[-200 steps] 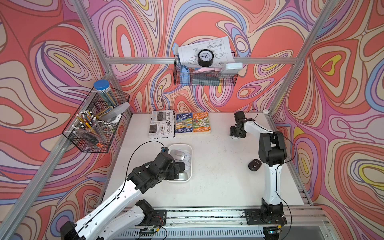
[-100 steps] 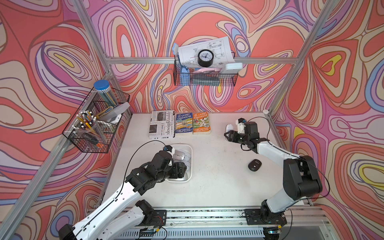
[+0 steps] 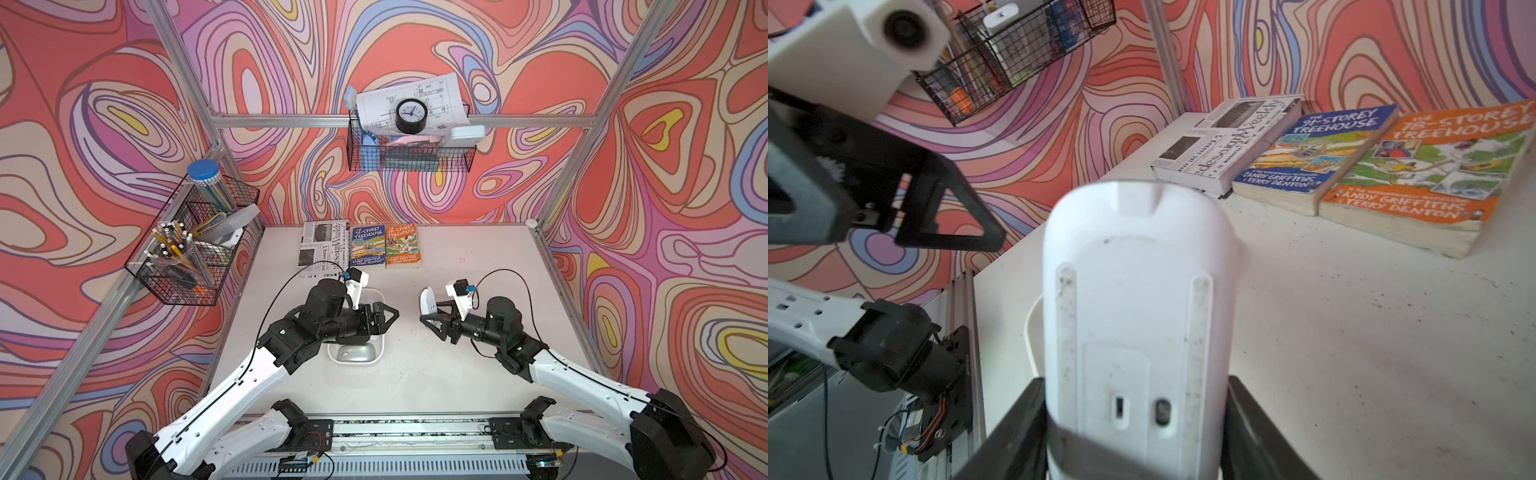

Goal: Put the mouse in the storage box
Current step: Pick up the mouse from the center of the board.

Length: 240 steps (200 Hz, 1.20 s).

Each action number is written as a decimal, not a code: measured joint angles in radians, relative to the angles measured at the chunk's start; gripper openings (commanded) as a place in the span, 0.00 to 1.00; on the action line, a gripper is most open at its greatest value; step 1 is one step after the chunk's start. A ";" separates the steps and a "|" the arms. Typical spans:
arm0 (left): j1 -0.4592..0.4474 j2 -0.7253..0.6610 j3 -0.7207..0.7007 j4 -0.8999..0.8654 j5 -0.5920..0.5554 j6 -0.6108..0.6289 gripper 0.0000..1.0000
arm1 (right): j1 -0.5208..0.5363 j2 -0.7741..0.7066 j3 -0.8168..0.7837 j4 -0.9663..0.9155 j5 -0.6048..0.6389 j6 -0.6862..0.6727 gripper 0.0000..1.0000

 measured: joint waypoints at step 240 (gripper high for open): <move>-0.014 0.245 0.055 0.044 0.007 0.022 0.00 | 0.194 0.229 0.177 -0.105 0.014 -0.137 0.87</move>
